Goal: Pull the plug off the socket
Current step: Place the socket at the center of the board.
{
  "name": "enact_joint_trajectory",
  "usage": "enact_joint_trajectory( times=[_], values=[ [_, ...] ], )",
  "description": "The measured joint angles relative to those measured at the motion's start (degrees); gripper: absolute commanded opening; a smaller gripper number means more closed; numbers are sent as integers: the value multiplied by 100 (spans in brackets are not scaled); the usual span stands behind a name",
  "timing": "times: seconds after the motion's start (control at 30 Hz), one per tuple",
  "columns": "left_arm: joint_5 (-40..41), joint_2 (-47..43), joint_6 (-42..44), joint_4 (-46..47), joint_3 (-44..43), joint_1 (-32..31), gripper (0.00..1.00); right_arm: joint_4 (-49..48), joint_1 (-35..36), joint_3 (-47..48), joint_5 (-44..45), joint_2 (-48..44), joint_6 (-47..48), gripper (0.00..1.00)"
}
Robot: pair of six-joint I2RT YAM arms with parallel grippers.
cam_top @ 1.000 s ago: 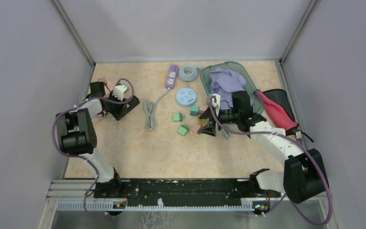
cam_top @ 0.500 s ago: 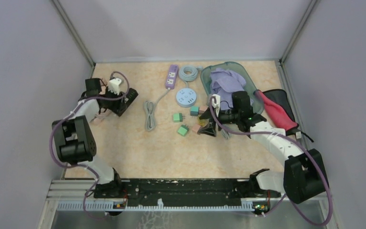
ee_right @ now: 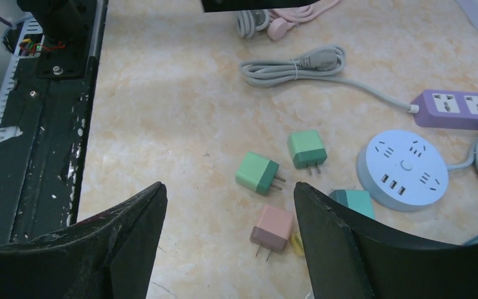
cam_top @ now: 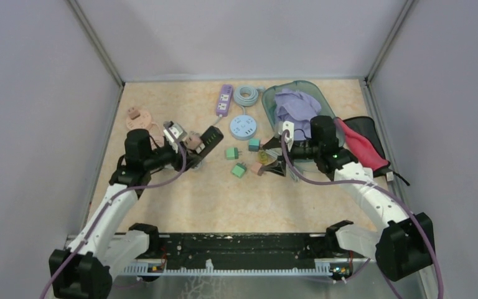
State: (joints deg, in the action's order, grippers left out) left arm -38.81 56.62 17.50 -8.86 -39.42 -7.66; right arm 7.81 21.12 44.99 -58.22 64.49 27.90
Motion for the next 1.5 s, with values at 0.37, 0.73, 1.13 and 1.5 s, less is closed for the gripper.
enact_joint_trajectory(
  times=[0.37,0.73,1.13,1.5],
  values=[
    [90,-1040,-1237,949,1158,-2262,0,313,-566,87,-42,-319,299,76],
    [1316,944,-981,1635,1172,-4520,2,535,-1213,179,-190,-267,424,77],
    [2341,3025,-625,2599,654,-5274,39,1731,-1274,293,-866,210,1770,77],
    [2664,3121,-693,3571,798,-5508,84,3139,-1318,503,-1106,452,3604,99]
  ],
)
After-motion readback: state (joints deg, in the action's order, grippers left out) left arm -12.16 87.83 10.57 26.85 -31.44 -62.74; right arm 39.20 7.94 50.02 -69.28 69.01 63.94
